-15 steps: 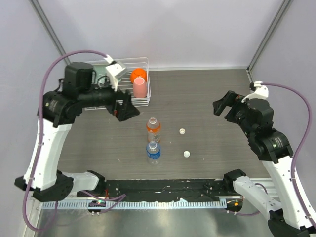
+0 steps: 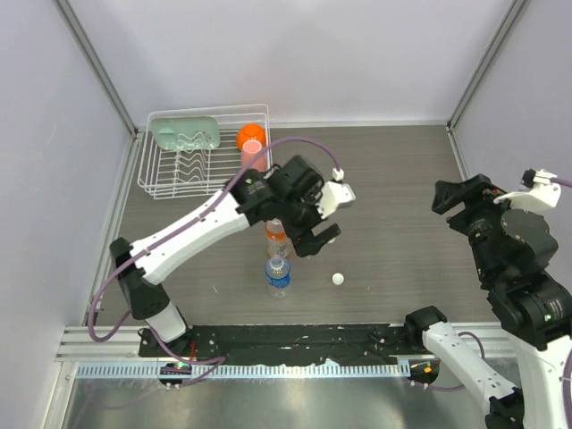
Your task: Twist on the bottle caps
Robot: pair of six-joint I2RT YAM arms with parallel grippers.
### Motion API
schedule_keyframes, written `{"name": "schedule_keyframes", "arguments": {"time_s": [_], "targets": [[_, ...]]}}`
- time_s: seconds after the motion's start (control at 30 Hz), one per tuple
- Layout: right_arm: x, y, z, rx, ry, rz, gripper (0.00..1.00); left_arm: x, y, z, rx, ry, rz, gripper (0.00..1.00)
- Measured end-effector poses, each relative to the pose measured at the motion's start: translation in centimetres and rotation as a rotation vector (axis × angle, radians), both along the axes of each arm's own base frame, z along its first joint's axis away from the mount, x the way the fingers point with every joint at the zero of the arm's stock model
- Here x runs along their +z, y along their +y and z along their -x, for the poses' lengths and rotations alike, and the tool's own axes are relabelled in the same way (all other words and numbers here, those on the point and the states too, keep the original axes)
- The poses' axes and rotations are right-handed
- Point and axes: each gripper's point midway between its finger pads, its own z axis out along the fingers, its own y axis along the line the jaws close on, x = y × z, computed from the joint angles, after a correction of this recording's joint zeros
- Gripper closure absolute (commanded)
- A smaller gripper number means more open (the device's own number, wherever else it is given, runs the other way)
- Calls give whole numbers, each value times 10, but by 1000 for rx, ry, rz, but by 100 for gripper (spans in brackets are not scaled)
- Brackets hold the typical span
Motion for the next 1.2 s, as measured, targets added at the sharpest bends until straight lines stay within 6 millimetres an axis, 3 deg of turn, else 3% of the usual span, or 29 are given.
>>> {"name": "schedule_keyframes", "arguments": {"time_s": [0.1, 0.17, 0.43, 0.53, 0.67, 0.9, 1.2], "targets": [[5, -8, 9, -31, -20, -6, 36, -32, -16, 5, -30, 11, -45, 31], [7, -11, 12, -44, -22, -7, 37, -55, -27, 7, -45, 20, -73, 32], [-5, -13, 16, -51, 22, -2, 37, -154, -59, 11, -71, 88, -196, 51], [-10, -13, 16, -51, 37, 2, 37, -176, -68, 13, -78, 102, -215, 60], [-17, -13, 15, -50, 57, 9, 38, -189, -75, 15, -83, 106, -220, 64], [-21, -13, 15, -50, 72, 14, 39, -190, -86, 12, -67, 101, -184, 70], [-26, -11, 14, -46, 85, 17, 40, -201, -98, 16, -66, 100, -164, 70]]}}
